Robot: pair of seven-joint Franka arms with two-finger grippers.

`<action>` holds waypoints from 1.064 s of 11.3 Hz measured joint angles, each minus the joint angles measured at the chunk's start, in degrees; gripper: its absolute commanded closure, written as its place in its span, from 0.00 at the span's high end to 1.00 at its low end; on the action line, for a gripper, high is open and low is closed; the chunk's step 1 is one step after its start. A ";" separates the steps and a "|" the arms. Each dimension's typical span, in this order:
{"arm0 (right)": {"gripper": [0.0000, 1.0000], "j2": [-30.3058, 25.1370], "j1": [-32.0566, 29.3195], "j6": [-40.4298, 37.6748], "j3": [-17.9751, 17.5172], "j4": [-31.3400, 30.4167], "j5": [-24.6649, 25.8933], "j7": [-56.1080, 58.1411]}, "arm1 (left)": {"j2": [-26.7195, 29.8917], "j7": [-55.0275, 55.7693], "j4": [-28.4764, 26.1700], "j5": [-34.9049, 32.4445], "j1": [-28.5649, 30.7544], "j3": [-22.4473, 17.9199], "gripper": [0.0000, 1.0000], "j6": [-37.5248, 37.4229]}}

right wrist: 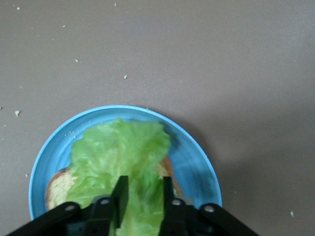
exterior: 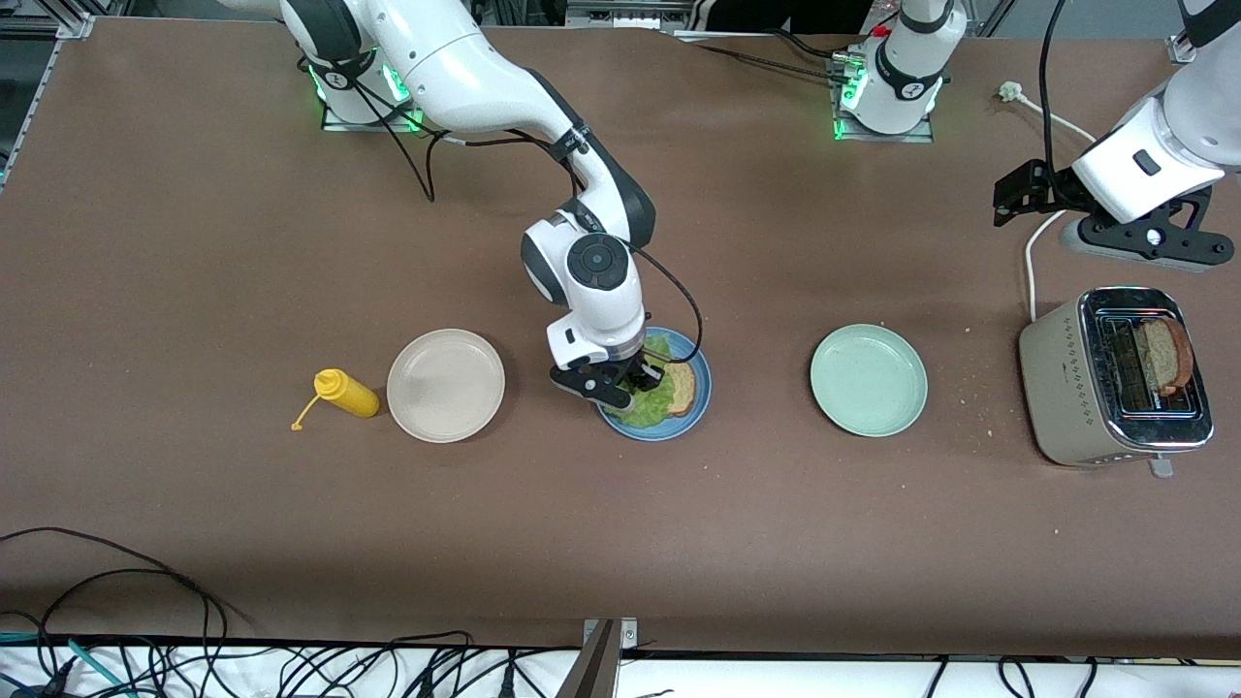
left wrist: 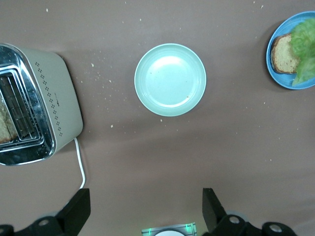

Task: Make sandwich in blue plate with both arms
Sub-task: 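Lower the lettuce onto the bread and open the right gripper, then raise the right gripper away from the blue plate toward the bottle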

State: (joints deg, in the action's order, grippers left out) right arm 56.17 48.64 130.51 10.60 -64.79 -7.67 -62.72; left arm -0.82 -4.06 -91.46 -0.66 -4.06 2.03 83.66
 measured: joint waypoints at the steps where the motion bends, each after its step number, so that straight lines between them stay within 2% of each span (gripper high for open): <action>1: 1.00 0.00 0.00 0.00 0.00 0.01 0.00 0.60 | 0.02 0.00 0.02 0.00 0.00 0.00 1.00 -0.62; 5: 1.00 -0.43 -0.07 -0.75 0.19 0.78 -0.40 1.78 | 0.05 0.00 0.10 0.00 0.00 0.00 1.00 -0.78; 6: 1.00 -1.15 -0.44 -1.40 0.42 1.12 -2.01 3.66 | 0.06 0.00 0.10 0.00 0.01 -0.01 1.00 -0.80; 9: 1.00 -7.74 -5.01 -6.97 0.80 -1.00 -5.53 14.73 | 0.07 0.00 0.12 0.00 0.05 -0.08 1.00 -0.81; 12: 1.00 -16.00 -11.64 -12.48 0.74 -7.22 -10.79 29.75 | 0.12 0.00 0.93 0.00 0.05 0.05 1.00 -0.81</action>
State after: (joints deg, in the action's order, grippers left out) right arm 40.18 36.99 118.02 11.34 -72.02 -18.46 -32.98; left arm -0.69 -4.06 -90.54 -0.66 -4.02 2.08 82.84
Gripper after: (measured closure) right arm 0.000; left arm 0.000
